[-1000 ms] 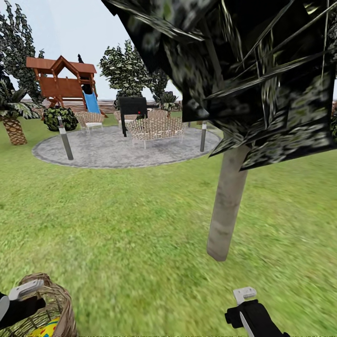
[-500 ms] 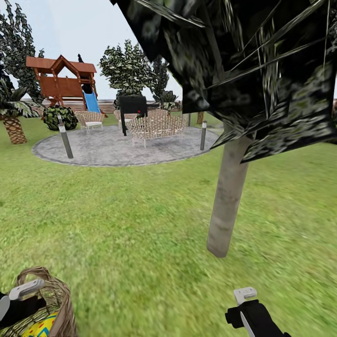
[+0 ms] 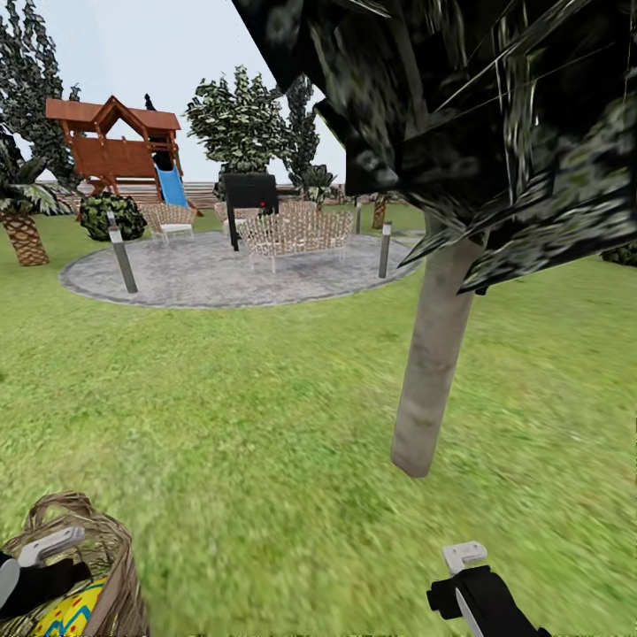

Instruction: Take the three Easter eggs out of the wicker basket on the lawn in the garden, then place them on the lawn next to a single tree (choose any tree) so that all three eggs are next to the same tree and none are left in the basket.

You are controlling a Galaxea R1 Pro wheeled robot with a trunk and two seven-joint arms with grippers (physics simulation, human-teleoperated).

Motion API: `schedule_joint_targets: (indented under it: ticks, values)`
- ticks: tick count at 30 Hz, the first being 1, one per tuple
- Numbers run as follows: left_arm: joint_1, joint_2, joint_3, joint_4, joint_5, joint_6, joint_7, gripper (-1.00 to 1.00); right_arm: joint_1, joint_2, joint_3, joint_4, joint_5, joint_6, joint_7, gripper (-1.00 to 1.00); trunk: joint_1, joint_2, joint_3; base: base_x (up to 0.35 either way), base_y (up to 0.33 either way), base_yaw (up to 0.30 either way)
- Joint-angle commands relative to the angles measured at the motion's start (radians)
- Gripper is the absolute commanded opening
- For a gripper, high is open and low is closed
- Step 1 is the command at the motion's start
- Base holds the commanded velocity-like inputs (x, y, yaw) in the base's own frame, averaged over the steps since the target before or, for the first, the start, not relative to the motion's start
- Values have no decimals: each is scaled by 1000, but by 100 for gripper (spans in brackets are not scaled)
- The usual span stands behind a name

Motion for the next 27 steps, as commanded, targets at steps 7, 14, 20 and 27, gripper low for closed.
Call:
schedule_joint_targets:
  ticks: [7, 14, 20, 27]
  values:
    - [0, 0, 0, -1, 17, 4, 10, 100, 0, -2, 3, -2, 7, 6, 0, 100, 3, -2, -28, 0, 0, 0]
    - [0, 0, 1, -2, 18, 2, 10, 100, 0, -2, 1, -8, 8, 11, 0, 100, 6, -4, -55, 0, 0, 0]
    - [0, 0, 1, 0, 19, 1, 11, 100, 0, -3, -4, -81, 8, -7, -3, 100, 9, -5, -78, 0, 0, 0]
    - [0, 0, 2, -5, 31, 0, 11, 100, 0, -3, -4, -144, 8, -94, -3, 100, 12, -7, -106, 0, 0, 0]
